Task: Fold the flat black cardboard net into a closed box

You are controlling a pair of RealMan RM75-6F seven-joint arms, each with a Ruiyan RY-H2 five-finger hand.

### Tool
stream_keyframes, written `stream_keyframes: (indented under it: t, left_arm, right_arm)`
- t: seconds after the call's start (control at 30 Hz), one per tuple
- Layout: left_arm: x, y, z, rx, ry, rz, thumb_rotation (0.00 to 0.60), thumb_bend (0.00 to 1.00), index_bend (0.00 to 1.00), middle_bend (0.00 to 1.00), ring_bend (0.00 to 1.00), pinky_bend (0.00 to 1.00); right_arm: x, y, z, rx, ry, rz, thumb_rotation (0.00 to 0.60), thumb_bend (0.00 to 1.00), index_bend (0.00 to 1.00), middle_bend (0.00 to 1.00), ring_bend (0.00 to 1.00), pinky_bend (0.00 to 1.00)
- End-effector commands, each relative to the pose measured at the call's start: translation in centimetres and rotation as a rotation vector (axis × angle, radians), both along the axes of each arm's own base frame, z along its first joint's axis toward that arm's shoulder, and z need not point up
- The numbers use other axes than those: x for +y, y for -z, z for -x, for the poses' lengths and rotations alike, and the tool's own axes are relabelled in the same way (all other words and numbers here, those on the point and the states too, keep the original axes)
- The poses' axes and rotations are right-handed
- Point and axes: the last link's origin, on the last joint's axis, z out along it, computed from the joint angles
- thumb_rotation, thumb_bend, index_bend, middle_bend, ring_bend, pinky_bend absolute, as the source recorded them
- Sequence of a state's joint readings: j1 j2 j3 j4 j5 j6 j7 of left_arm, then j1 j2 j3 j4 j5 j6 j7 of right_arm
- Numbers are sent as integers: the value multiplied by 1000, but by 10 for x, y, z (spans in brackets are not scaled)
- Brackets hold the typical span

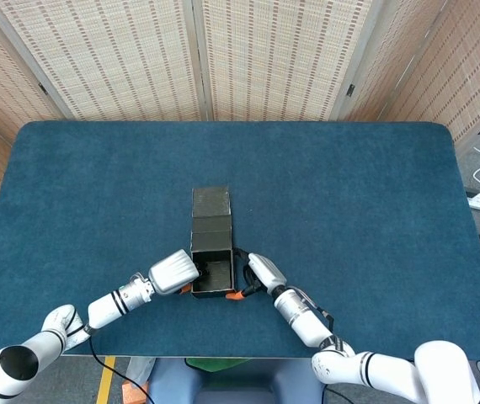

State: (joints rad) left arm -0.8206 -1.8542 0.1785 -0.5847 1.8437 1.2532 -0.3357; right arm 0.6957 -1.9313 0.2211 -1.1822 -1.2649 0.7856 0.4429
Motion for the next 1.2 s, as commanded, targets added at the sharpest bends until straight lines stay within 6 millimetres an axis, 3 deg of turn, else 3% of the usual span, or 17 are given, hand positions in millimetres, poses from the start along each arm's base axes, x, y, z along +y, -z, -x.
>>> stream_keyframes:
  t: [0.03, 0.23, 0.47, 0.67, 0.97, 1.1, 1.2]
  left_arm:
    - [0, 0, 0, -6, 0, 0, 600, 357, 717, 679, 766, 935]
    - [-1, -4, 0, -31, -2, -4, 600, 353, 674, 646, 766, 933]
    - [1, -17, -2, -69, -11, -24, 600, 325, 412, 451, 766, 934]
    - [1, -32, -7, -118, -14, -53, 600, 321, 299, 329, 754, 934]
    - [-6, -61, -4, -216, -33, -111, 600, 319, 126, 264, 738, 934]
    - [-11, -75, 4, -273, -75, -121, 600, 320, 97, 238, 738, 935]
    - [-14, -84, 7, -320, -110, -114, 600, 320, 85, 219, 738, 937]
  right_arm:
    - [0, 0, 0, -2, 3, 1, 600, 346, 489, 583, 752, 1000]
    - [0, 0, -1, -8, 11, 7, 600, 347, 489, 583, 752, 1000]
    - [-4, -5, -1, -21, 30, 31, 600, 346, 489, 580, 752, 1000]
    - [-6, -9, -1, -21, 42, 47, 600, 346, 489, 572, 751, 1000]
    - [-19, -15, -1, -38, 84, 73, 600, 346, 489, 563, 752, 1000]
    - [-26, -16, 1, -2, 65, 89, 600, 346, 483, 544, 750, 1000]
    - [-29, -9, 2, 59, 38, 73, 600, 345, 394, 471, 737, 1000]
